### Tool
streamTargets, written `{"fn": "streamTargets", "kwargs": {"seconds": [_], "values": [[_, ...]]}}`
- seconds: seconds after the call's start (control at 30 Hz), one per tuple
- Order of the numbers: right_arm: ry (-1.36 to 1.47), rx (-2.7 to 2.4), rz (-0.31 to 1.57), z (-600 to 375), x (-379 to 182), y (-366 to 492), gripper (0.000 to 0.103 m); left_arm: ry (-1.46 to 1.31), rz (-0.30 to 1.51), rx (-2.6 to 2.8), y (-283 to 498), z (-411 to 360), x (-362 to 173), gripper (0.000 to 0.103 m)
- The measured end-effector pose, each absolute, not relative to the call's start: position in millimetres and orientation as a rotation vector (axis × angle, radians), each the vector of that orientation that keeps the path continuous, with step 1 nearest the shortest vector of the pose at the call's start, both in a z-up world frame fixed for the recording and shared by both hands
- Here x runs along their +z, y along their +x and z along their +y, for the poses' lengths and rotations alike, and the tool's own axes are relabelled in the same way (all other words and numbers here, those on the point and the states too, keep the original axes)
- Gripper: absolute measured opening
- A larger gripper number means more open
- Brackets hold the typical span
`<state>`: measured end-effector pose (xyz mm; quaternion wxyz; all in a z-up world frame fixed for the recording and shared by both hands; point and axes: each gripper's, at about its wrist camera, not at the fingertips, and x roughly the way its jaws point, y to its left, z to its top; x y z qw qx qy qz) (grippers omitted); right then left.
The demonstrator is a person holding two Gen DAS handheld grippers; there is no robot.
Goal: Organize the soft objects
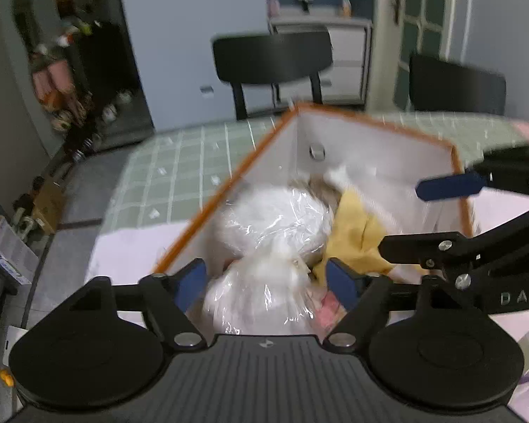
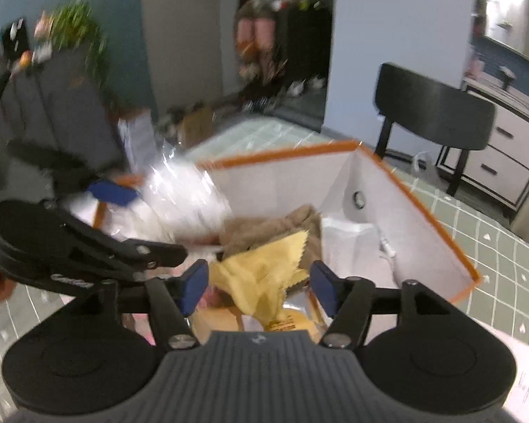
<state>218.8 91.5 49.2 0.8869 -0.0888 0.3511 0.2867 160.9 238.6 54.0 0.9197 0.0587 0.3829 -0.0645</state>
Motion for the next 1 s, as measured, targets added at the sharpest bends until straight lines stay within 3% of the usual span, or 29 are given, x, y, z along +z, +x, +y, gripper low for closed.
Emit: {"fn": "streamTargets", "kwargs": {"seconds": [0.13, 0.23, 0.33, 1.0], "values": [[-0.088, 0.559, 0.675, 74.5, 64.3, 204.2, 0.084, 0.03, 0.742, -0.116, 146.1, 237.7, 73.2, 0.095], [-0.028, 0.534, 0.635, 65.4, 74.6, 190.2, 0.087, -0.001, 0.721, -0.101, 135.9, 234.9, 83.5, 0.095], [0.023, 0.505, 0.614, 59.7, 84.2, 176.8, 0.1, -0.013, 0.716, -0.06, 123.4, 231.3, 90.8, 0.095], [0.022, 0.271, 0.667, 56.2, 72.9, 101.4, 0.1, -0.062, 0.767, 0.102, 76.6, 223.5, 66.5, 0.098]]}}
